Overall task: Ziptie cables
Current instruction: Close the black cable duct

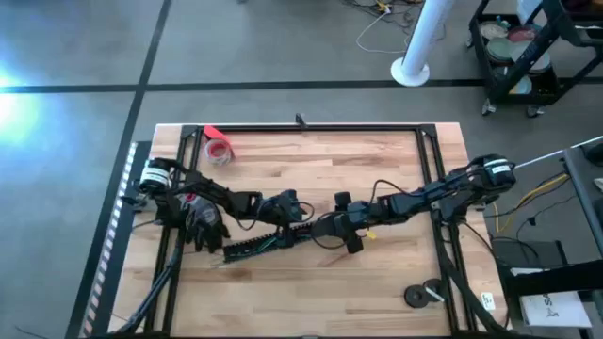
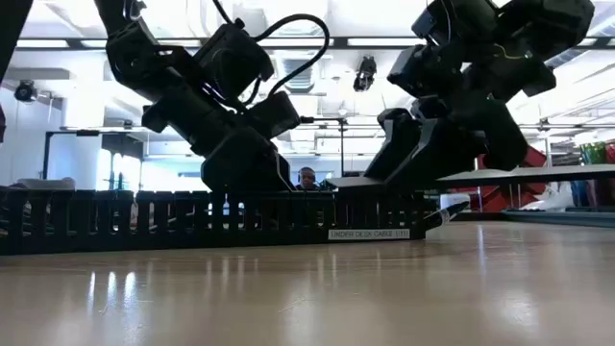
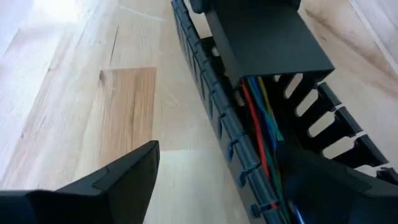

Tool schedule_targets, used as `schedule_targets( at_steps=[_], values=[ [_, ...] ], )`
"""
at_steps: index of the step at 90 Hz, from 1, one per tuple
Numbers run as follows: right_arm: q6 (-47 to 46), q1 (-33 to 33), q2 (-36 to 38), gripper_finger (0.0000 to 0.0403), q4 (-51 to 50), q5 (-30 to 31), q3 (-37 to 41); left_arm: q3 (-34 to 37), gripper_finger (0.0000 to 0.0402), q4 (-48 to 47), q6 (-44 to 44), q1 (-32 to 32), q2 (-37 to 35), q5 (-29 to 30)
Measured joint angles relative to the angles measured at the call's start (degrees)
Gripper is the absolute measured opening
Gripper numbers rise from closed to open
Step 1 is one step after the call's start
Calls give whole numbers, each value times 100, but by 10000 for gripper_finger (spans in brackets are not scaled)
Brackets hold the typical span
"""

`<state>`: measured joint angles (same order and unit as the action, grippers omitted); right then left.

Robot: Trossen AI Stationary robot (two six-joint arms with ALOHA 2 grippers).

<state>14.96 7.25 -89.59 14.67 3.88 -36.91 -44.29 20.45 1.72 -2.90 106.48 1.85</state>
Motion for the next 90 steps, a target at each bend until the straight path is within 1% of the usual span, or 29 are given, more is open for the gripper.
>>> schedule_targets(
  at_steps=[27, 37, 48, 59, 73, 82, 90],
  values=[
    [-39, -423, -6, 214, -223, -551, -33, 10, 310, -45, 152, -2, 11, -66],
    [77, -431, 7, 214, -241, -573, -33, 20, 310, 6, 208, -4, 11, -123],
    [92, -429, 29, 214, -282, -579, -70, 20, 310, -81, 253, 7, -153, -72],
    [133, -420, 119, 214, -277, -582, -188, 46, 310, -576, 295, 20, -565, 151],
    [223, -430, 186, 214, -429, -581, -320, 29, 310, -1549, 98, 9, -1438, 635],
    [231, -429, 199, 214, -415, -540, -391, 28, 310, -1891, -299, -43, -2013, 725],
    [229, -429, 199, 214, -417, -538, -422, 35, 310, -1954, -924, -119, -2399, 763]
  ],
)
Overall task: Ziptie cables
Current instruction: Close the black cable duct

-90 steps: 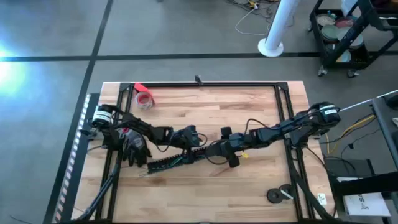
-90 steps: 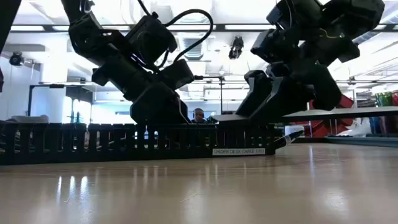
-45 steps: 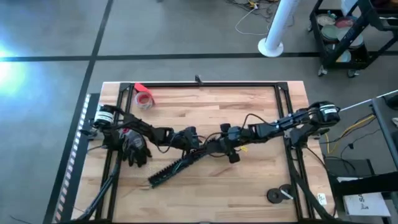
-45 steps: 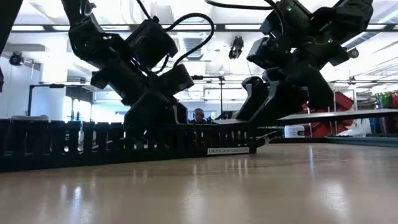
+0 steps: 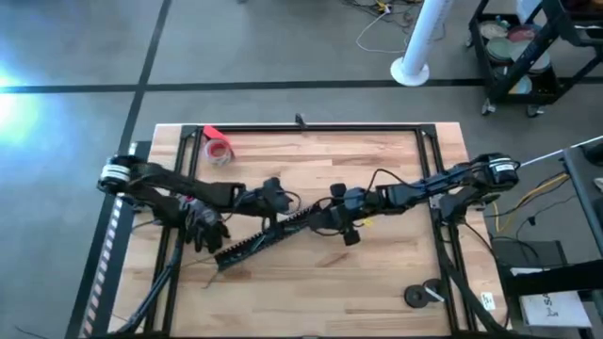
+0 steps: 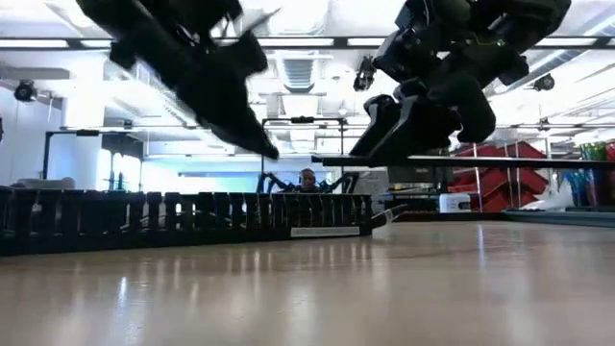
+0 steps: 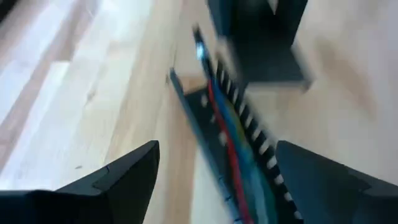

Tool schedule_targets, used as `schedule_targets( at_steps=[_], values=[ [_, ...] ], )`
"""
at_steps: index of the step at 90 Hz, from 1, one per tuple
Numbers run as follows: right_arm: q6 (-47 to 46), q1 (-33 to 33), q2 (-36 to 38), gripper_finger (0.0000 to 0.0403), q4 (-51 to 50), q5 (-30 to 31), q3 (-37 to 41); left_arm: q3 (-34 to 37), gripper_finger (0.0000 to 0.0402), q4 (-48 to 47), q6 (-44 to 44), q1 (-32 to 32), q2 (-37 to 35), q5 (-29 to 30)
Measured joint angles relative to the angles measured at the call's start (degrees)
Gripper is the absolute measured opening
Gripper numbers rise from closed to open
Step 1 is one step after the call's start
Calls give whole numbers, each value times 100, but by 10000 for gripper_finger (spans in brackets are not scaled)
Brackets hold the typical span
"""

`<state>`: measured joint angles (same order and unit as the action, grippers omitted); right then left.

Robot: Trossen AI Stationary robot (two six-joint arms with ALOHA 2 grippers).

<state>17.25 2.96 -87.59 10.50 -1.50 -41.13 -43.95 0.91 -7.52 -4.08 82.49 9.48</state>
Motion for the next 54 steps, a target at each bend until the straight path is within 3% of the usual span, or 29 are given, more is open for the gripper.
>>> schedule_targets(
  at_steps=[16, 28, 54],
  values=[
    [-69, -33, 0, 214, -12, 69, -24, 13, 312, 17, -1032, -435, 114, 536],
    [30, -116, 0, 214, -90, 155, -26, 13, 328, 103, -1660, -530, 430, 617],
    [88, -238, 13, 214, -167, 147, -39, 11, 352, 415, -1929, -563, 1073, 857]
  ],
)
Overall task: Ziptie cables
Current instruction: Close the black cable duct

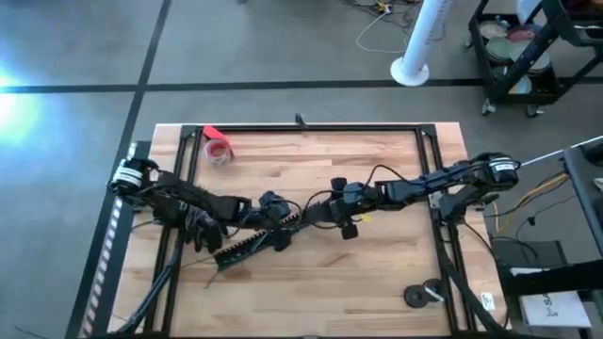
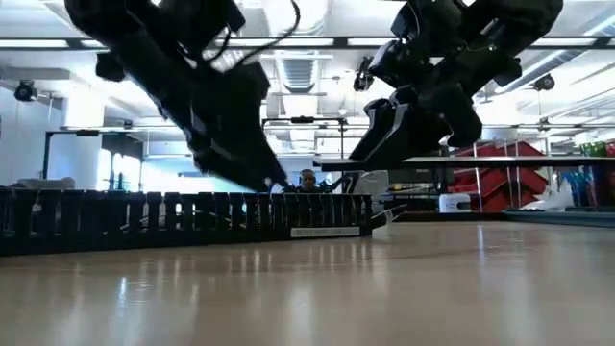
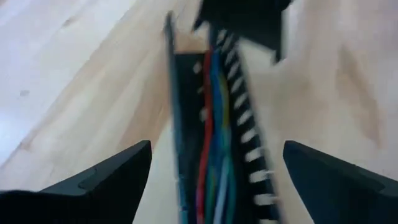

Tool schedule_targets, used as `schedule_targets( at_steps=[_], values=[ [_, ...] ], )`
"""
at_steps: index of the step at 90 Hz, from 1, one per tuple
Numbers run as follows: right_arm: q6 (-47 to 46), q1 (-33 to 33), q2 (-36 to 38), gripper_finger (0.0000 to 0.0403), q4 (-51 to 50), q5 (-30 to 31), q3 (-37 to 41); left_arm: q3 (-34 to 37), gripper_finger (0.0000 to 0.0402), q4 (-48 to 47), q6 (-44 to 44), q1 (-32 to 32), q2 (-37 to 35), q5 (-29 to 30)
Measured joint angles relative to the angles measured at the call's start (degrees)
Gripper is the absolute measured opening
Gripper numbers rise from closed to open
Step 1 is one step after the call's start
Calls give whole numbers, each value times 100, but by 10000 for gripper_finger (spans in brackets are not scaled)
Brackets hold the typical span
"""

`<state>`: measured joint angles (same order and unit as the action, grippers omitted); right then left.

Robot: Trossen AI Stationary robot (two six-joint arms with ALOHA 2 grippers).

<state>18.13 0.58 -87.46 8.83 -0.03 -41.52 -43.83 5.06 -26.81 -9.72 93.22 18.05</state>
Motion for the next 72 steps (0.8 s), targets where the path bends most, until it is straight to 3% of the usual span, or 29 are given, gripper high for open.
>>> schedule_targets(
  at_steps=[12, 41, 65, 72],
  values=[
    [13, -14, 0, 214, 2, -39, 0, -7, 351, 61, 41, -13, 237, 250],
    [70, -13, -42, 214, 29, -196, 0, -37, 342, 135, 548, -54, 801, 76],
    [254, 1, -179, 214, 64, -414, -42, -28, 230, 320, 1303, -52, 897, -328],
    [189, 22, -311, 214, 70, -429, -92, -25, 217, 348, 1486, -52, 895, -328]
  ],
)
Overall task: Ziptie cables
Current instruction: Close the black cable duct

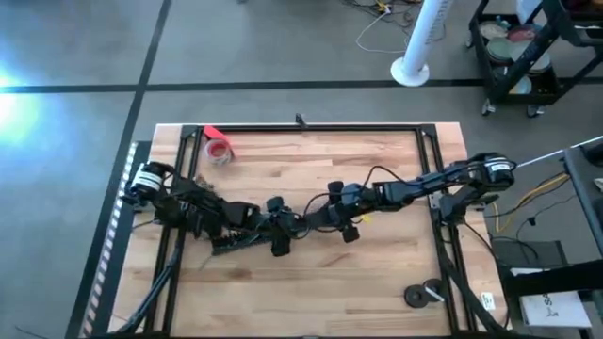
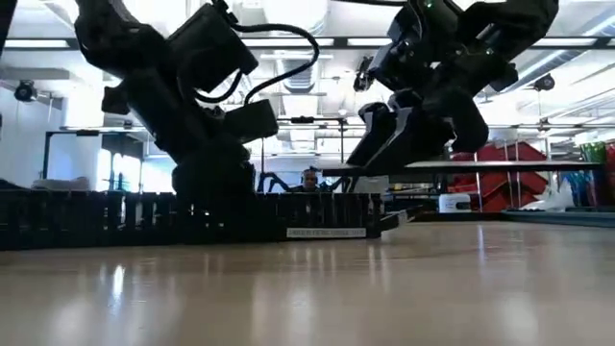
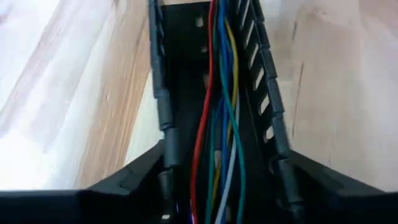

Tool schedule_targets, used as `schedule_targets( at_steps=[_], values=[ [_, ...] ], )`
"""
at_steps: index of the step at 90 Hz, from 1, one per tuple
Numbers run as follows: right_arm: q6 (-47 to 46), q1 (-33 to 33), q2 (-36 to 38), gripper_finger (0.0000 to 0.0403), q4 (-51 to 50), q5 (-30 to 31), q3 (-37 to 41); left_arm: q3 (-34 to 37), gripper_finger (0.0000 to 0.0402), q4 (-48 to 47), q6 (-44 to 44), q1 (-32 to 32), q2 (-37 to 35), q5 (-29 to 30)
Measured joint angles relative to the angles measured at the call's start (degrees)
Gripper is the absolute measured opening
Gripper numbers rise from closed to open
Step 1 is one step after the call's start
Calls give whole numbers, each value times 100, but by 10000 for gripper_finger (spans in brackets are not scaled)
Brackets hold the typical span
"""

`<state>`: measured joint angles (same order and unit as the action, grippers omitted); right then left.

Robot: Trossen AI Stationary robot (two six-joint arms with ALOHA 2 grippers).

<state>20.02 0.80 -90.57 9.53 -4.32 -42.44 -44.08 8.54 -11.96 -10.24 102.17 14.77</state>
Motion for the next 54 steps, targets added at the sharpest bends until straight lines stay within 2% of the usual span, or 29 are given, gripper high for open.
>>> schedule_targets(
  at_steps=[9, 22, 30, 40, 54],
  values=[
    [-49, 93, -175, 214, 22, 186, -92, 3, 224, -3, 49, 0, 2, -23],
    [-51, 227, -333, 214, 33, 539, -245, 7, 282, -12, 36, 3, 4, -1],
    [-50, 220, -340, 214, 13, 581, -253, 9, 301, -25, 35, 4, 7, 21],
    [-36, 167, -340, 214, 36, 580, -258, 9, 299, -32, 46, 4, 9, 19],
    [46, 90, -340, 214, 36, 237, -276, 12, 267, -29, 158, 2, 13, -34]
  ],
)
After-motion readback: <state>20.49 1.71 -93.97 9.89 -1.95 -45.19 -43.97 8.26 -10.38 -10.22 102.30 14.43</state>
